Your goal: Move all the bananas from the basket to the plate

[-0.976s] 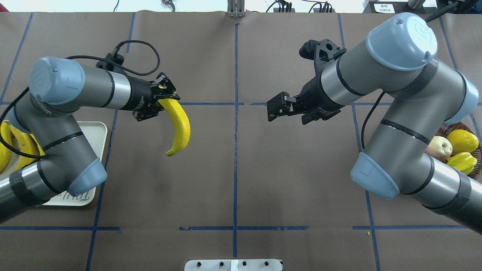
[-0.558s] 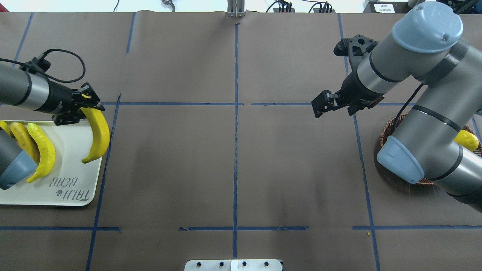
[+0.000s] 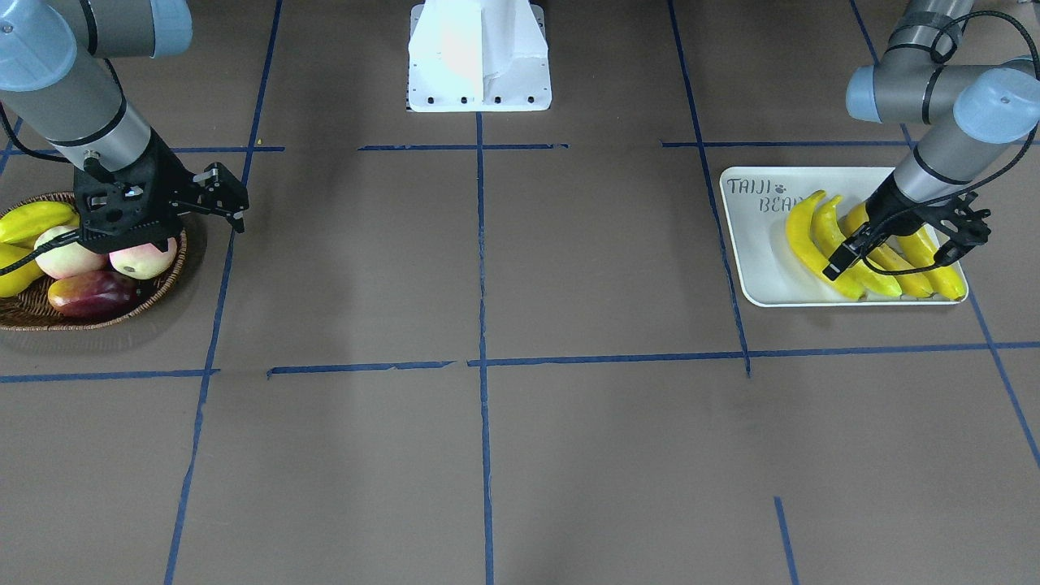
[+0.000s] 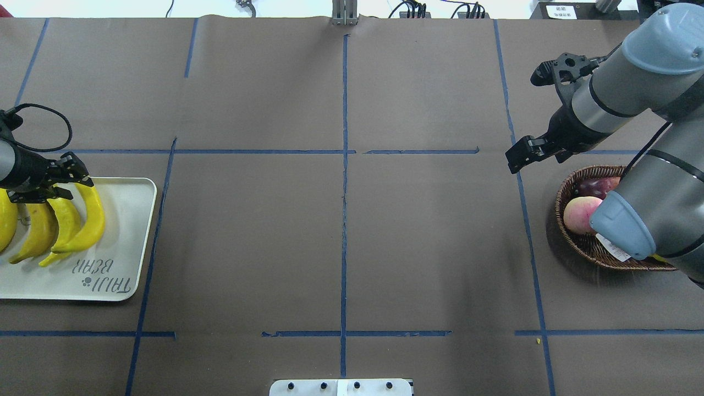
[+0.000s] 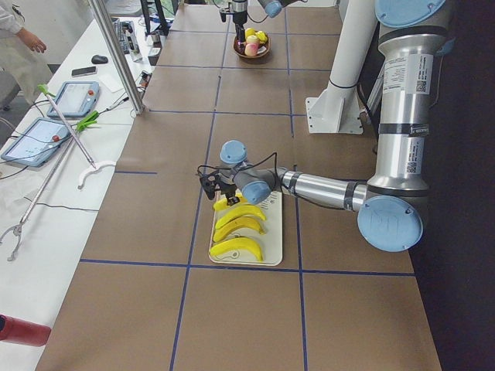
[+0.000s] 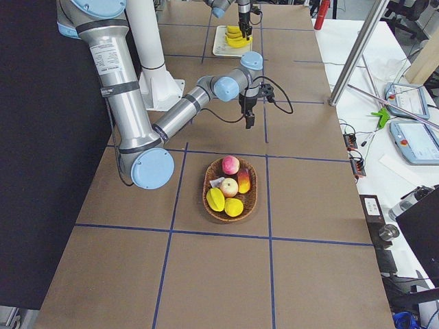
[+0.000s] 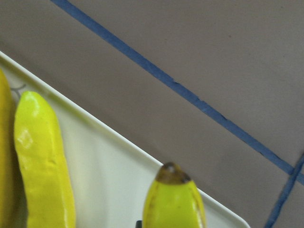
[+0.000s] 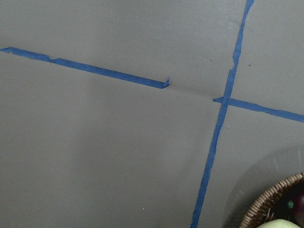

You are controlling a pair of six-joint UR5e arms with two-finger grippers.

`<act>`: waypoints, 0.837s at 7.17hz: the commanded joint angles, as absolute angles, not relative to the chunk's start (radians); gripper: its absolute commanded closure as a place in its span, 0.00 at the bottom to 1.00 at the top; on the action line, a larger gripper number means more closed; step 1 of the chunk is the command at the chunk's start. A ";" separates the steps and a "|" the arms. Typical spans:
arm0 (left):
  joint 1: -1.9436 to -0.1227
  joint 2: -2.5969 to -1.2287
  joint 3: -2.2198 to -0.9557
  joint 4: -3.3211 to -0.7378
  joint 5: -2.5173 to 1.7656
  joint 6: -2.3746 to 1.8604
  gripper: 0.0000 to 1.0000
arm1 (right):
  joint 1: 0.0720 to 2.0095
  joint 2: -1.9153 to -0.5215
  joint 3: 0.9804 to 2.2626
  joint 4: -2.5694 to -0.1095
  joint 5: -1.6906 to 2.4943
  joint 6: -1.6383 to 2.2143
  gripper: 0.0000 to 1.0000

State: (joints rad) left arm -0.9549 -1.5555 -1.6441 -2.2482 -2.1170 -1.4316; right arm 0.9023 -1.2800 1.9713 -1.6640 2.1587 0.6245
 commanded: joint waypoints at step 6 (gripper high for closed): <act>-1.308 -1.479 -1.660 -2.044 -2.315 -0.429 0.00 | 1.175 -1.508 1.965 -1.670 2.163 0.087 0.00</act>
State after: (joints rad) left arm -1.2460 -1.4792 -1.6595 -2.1558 -2.3023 -0.6785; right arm 1.1101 -1.4652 1.9688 -1.6674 2.1622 0.2054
